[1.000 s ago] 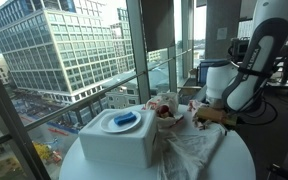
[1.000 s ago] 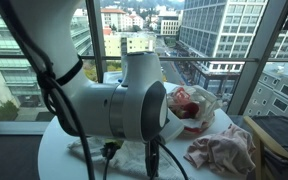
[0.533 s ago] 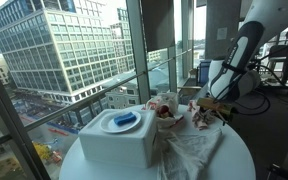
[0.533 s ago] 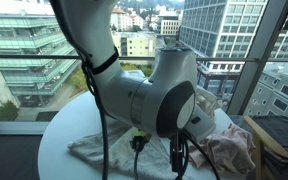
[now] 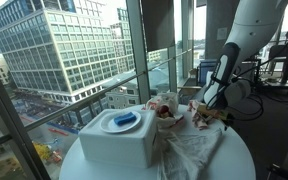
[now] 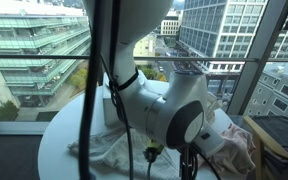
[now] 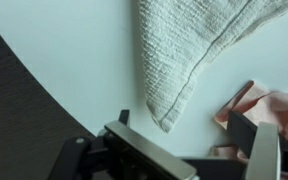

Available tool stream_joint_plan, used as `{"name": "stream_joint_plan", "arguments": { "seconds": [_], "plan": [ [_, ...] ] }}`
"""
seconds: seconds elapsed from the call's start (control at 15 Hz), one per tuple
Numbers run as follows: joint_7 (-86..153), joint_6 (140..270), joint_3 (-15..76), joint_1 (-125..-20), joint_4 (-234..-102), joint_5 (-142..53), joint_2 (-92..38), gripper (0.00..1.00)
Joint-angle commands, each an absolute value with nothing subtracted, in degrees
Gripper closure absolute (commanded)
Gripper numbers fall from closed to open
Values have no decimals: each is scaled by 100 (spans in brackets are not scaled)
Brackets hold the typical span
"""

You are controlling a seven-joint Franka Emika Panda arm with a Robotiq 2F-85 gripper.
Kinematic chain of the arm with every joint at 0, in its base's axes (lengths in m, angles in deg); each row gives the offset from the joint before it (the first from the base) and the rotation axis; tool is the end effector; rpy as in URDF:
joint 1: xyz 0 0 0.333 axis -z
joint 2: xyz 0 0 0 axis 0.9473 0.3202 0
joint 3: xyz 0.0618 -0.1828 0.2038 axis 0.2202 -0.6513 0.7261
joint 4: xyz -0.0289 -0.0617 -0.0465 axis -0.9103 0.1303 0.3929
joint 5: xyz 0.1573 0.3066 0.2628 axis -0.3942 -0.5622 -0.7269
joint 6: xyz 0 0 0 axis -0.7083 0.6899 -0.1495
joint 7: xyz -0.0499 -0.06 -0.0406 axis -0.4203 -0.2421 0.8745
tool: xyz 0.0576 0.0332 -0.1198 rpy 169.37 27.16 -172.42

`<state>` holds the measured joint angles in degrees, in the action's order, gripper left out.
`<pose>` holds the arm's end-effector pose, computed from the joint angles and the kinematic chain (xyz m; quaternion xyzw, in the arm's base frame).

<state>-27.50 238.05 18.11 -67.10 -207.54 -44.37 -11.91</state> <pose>0.4797 -0.2074 0.0274 0.7603 -0.6429 0.0723 0.0586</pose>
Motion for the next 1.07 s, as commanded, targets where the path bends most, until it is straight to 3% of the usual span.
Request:
{"name": "stream_joint_plan", "arguments": {
  "seconds": [0.0,0.33,0.4,0.53,1.0],
  "plan": [
    [-2503,23876,1724,-6778,-20337,-4916,-651,0],
    [-2344,23916,1691,-6758,-20132,-5335,-358,3],
    [-2288,23917,1716,-6743,-20164,-5402,-386,26],
    [-2215,23948,1717,-6761,-20224,-5499,-424,30],
    [-2093,23819,1705,-6818,-20347,-5658,-533,84]
  ]
}}
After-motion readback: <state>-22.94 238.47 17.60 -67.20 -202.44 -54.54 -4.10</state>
